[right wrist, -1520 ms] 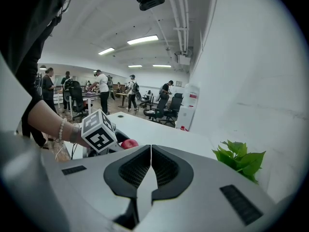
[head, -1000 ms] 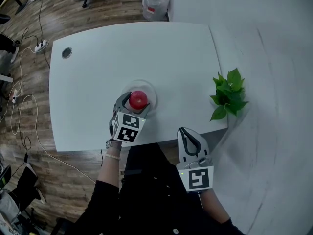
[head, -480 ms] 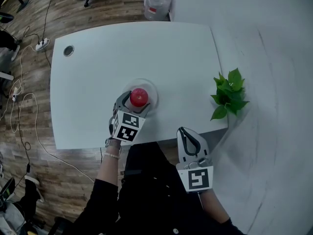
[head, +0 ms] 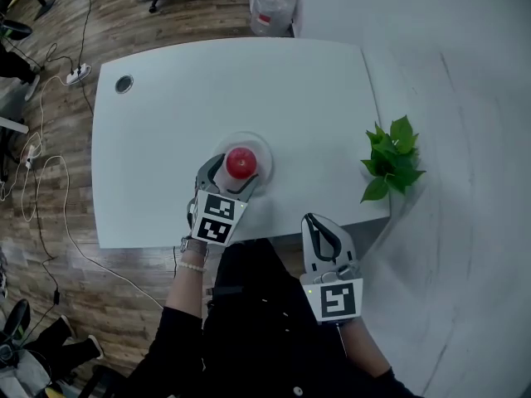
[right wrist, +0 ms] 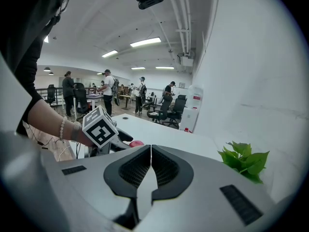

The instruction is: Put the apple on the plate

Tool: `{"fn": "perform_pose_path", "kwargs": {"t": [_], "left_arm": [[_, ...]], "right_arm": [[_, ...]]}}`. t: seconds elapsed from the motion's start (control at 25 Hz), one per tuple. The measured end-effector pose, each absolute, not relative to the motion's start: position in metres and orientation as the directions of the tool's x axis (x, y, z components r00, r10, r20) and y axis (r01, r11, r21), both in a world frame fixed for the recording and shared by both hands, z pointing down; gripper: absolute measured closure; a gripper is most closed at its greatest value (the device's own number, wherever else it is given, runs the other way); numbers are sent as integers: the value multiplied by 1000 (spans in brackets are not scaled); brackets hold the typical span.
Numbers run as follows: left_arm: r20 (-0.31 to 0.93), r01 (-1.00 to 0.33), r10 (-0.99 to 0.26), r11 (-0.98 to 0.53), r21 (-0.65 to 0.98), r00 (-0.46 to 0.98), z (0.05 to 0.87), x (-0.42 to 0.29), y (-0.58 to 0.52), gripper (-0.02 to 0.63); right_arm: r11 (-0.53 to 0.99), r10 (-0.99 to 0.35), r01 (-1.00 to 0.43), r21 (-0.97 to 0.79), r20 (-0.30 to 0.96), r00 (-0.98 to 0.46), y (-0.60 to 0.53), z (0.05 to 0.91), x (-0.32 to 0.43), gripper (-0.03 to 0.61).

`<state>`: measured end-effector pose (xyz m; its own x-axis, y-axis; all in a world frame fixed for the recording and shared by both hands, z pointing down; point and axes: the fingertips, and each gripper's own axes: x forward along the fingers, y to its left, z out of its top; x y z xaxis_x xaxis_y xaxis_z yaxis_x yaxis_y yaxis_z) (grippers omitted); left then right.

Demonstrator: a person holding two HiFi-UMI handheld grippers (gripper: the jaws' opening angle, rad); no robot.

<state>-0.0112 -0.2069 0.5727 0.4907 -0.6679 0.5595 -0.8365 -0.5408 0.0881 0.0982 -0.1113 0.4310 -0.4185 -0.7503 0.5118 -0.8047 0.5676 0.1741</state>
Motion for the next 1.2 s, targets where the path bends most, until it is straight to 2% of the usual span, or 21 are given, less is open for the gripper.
{"fn": "perform_pose_path", "kwargs": {"t": [0.24, 0.28, 0.4, 0.68, 1.2], "left_arm": [[493, -831, -704, -551, 75, 511, 534, -15, -205, 256], [484, -833, -711, -548, 74, 511, 528, -16, -204, 272], [463, -846, -740, -532, 43, 489, 513, -22, -202, 407], [409, -847, -778, -531, -21, 477, 475, -30, -192, 572], [331, -851, -827, -513, -113, 454, 395, -33, -171, 597]], "right_arm": [[577, -754, -797, 176, 490, -438, -116, 426, 93, 535], [579, -755, -796, 176, 485, -442, -117, 425, 92, 535], [586, -758, -790, 178, 465, -457, -120, 420, 88, 535], [604, -762, -774, 187, 419, -494, -128, 404, 79, 535], [615, -781, -752, 235, 310, -542, -146, 360, 72, 535]]}}
